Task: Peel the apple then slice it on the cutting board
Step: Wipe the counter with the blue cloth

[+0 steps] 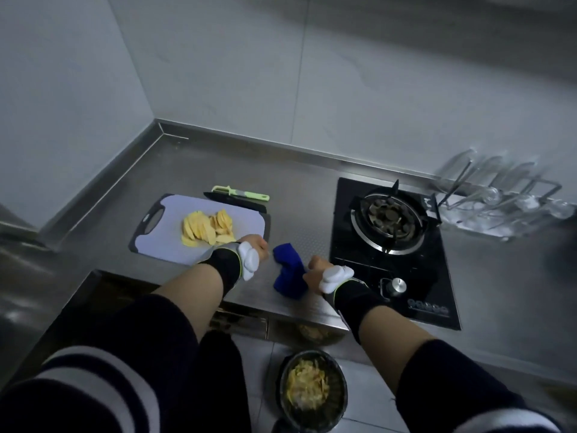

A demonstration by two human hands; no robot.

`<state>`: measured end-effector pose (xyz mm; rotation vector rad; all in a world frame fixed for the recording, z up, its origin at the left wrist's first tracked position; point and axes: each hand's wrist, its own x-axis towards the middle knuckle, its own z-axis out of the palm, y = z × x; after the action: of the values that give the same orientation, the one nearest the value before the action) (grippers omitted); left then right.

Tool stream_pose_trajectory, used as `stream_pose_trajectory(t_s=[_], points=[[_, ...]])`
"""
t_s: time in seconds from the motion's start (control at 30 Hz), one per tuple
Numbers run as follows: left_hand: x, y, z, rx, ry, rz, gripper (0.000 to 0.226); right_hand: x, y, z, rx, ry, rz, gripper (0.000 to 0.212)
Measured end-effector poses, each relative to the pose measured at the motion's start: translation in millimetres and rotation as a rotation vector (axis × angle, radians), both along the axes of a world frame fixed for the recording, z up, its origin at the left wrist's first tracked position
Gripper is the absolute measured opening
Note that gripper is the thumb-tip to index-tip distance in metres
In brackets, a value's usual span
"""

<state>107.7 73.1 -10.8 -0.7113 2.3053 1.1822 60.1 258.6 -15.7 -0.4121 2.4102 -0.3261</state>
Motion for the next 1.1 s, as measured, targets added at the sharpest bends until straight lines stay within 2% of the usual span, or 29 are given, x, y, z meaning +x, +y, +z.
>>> stream_pose_trajectory(t_s=[0.1,0.2,0.3,0.37,0.43,0.5,0.53,0.67,0.77,0.93,1.1], points=[[-35,-9,-15,-0.064,-0.012,-0.156,0.045,-19,-12,-15,0.046,-0.015,-0.028,0.040],[-66,-12,-40,-0.066,0.006,-0.323,0.054,-28,-24,-23,0.160,0.045,-0.023,0.048],[-89,-13,-53,-0.039,-0.001,-0.483,0.063,-34,-42,-35,0.162,-0.065,-0.139,0.049],[-95,-13,-50,-0.086,-0.027,-0.627,0.066,-35,-52,-34,0.166,-0.087,-0.164,0.047],[-102,-20,-49,-0.109,-0.093,-0.743,0.052,-37,-59,-32,0.173,-0.111,-0.181,0.044],[-101,-26,-47,-0.111,-0.088,-0.801,0.022,-37,-58,-30,0.212,-0.086,-0.125,0.041],[-101,-32,-46,-0.115,-0.056,-0.811,0.015,-39,-58,-30,0.226,-0.061,-0.094,0.043],[-101,-49,-34,-0.002,0.144,-0.750,0.012,-51,-54,-20,0.259,-0.056,0.076,0.061],[-105,-57,-24,0.046,0.268,-0.620,0.018,-66,-55,-10,0.161,-0.091,0.108,0.049],[-124,-68,-9,0.037,0.381,-0.418,0.013,-102,-55,23,-0.076,0.078,-0.019,0.028],[-134,-67,1,0.024,0.434,-0.305,0.011,-132,-47,38,-0.141,0.188,-0.020,0.030]])
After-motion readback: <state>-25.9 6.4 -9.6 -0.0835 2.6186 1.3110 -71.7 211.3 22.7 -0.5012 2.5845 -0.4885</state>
